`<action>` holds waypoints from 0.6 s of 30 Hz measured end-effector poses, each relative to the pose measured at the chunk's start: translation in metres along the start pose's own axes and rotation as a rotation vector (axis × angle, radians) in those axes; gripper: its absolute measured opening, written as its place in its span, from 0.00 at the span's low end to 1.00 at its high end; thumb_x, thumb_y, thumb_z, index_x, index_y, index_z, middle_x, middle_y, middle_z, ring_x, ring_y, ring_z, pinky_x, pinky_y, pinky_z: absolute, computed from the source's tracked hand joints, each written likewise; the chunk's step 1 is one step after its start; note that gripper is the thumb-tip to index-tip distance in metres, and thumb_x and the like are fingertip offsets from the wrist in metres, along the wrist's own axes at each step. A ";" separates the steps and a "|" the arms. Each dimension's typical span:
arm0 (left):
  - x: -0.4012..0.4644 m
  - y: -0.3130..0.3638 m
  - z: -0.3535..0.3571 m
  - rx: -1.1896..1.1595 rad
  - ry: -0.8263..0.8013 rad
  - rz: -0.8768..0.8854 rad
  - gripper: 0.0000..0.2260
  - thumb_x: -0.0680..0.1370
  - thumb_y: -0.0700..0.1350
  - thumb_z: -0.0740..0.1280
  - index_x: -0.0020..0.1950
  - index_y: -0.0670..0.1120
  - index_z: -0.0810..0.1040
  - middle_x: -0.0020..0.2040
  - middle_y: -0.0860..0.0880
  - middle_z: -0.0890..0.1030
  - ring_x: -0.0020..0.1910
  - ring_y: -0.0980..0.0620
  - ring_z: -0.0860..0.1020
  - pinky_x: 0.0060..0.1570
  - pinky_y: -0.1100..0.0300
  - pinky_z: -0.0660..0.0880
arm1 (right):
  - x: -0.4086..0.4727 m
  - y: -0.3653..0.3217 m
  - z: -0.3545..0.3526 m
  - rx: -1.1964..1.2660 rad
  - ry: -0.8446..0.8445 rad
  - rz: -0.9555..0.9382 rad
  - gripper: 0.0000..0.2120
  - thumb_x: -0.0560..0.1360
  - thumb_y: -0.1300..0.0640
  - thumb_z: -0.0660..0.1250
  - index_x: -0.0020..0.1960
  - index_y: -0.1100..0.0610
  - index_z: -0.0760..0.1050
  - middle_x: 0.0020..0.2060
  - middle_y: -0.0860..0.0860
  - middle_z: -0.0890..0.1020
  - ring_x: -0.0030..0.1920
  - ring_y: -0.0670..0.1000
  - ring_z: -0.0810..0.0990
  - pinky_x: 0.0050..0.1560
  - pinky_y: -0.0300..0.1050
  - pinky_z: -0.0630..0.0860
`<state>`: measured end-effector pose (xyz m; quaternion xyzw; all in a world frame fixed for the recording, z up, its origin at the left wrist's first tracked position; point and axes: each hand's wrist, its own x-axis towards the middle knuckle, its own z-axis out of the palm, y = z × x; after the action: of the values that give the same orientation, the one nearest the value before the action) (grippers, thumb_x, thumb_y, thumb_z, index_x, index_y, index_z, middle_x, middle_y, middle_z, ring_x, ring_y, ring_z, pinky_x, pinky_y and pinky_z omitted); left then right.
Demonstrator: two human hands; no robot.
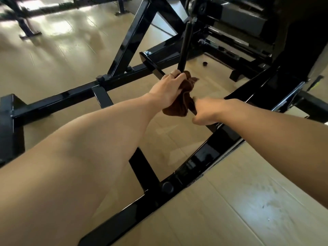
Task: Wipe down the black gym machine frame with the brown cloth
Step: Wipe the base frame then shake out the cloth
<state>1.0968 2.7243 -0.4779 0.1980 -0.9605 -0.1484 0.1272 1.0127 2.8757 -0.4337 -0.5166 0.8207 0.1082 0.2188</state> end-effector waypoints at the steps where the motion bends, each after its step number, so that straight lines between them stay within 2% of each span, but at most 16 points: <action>1: -0.006 0.004 0.001 0.010 0.015 0.049 0.16 0.83 0.47 0.65 0.70 0.51 0.70 0.74 0.48 0.67 0.68 0.43 0.72 0.67 0.47 0.73 | -0.001 -0.002 0.000 -0.018 0.001 -0.004 0.15 0.81 0.53 0.63 0.65 0.58 0.65 0.39 0.51 0.69 0.36 0.49 0.69 0.30 0.42 0.61; 3: -0.021 0.010 0.004 0.011 0.010 0.189 0.15 0.83 0.46 0.65 0.70 0.50 0.71 0.75 0.48 0.67 0.71 0.44 0.70 0.69 0.50 0.70 | 0.000 -0.006 -0.001 -0.038 -0.016 -0.005 0.09 0.81 0.54 0.64 0.57 0.57 0.69 0.38 0.51 0.71 0.35 0.48 0.69 0.34 0.41 0.65; 5: -0.031 0.014 0.005 -0.025 -0.013 0.269 0.14 0.84 0.45 0.64 0.70 0.50 0.72 0.76 0.48 0.66 0.72 0.45 0.68 0.70 0.51 0.68 | 0.003 -0.010 -0.002 -0.017 -0.028 0.020 0.08 0.79 0.54 0.67 0.55 0.56 0.72 0.40 0.53 0.75 0.37 0.50 0.72 0.39 0.44 0.68; 7: -0.032 0.013 0.004 -0.035 -0.013 0.274 0.13 0.84 0.45 0.64 0.69 0.50 0.73 0.76 0.48 0.66 0.71 0.45 0.70 0.70 0.51 0.69 | 0.004 -0.015 -0.001 0.004 -0.033 0.038 0.09 0.78 0.54 0.67 0.55 0.56 0.72 0.41 0.54 0.76 0.38 0.51 0.74 0.37 0.44 0.68; 10: -0.017 0.008 0.000 0.015 -0.005 0.190 0.13 0.84 0.46 0.64 0.69 0.50 0.72 0.73 0.48 0.69 0.67 0.44 0.74 0.65 0.47 0.74 | 0.001 -0.019 0.001 -0.012 -0.003 0.039 0.11 0.79 0.53 0.66 0.59 0.55 0.71 0.43 0.54 0.77 0.41 0.52 0.76 0.38 0.44 0.70; 14: 0.000 0.003 0.002 0.005 0.059 -0.052 0.15 0.82 0.45 0.65 0.69 0.51 0.70 0.70 0.47 0.72 0.60 0.41 0.77 0.59 0.42 0.78 | -0.010 -0.019 -0.002 -0.033 0.015 0.068 0.08 0.80 0.55 0.63 0.56 0.56 0.66 0.40 0.52 0.73 0.38 0.51 0.72 0.33 0.43 0.65; 18: 0.001 0.010 0.010 -0.019 0.105 -0.135 0.16 0.82 0.44 0.65 0.69 0.49 0.69 0.72 0.45 0.69 0.60 0.40 0.76 0.57 0.41 0.79 | -0.011 -0.021 -0.002 -0.037 0.016 0.091 0.10 0.80 0.55 0.62 0.58 0.57 0.63 0.41 0.53 0.72 0.46 0.55 0.75 0.45 0.48 0.69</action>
<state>1.0899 2.7347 -0.4835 0.2687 -0.9355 -0.1549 0.1690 1.0355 2.8741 -0.4259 -0.4836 0.8429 0.1290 0.1975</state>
